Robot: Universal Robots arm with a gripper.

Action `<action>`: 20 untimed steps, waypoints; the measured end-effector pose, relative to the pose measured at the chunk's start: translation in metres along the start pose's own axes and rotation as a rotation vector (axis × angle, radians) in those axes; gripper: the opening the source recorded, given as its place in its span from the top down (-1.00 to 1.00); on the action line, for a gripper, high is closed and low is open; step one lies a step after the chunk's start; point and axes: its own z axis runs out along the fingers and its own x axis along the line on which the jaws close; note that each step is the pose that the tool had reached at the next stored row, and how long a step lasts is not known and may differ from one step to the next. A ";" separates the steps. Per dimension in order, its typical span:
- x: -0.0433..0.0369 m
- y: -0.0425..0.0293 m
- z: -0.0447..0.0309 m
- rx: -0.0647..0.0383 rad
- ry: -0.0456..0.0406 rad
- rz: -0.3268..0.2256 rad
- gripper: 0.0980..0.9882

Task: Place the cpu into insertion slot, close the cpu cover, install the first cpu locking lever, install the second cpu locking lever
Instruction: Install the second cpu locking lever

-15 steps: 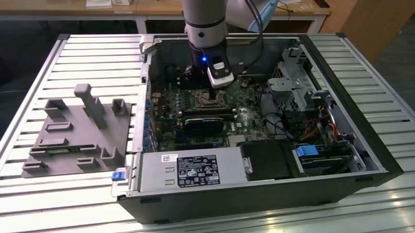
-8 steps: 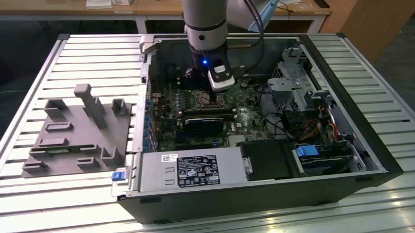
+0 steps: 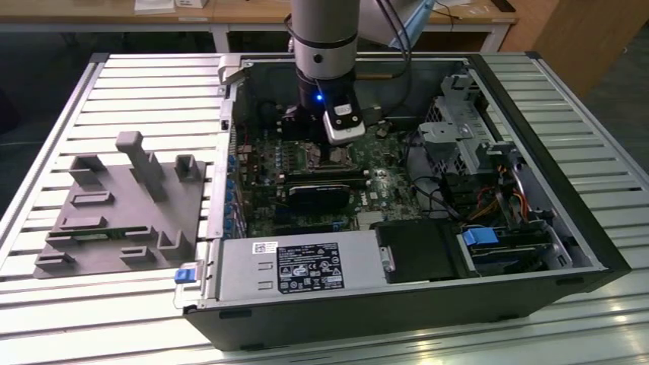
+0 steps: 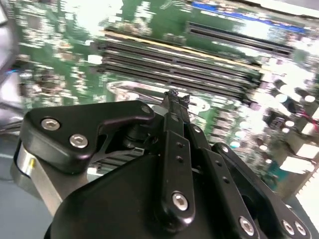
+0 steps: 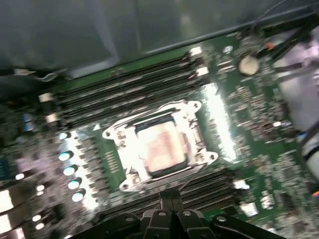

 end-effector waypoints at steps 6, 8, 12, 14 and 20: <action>-0.0005 -0.0020 0.0002 -0.034 0.0121 0.002 0.98; -0.0009 -0.0043 0.0006 -0.064 0.0229 0.004 0.98; -0.0024 -0.0108 0.0018 -0.097 0.0347 0.006 0.98; -0.0037 -0.0154 0.0018 -0.108 0.0383 0.007 0.98; -0.0069 -0.0257 0.0022 -0.147 0.0526 0.009 0.98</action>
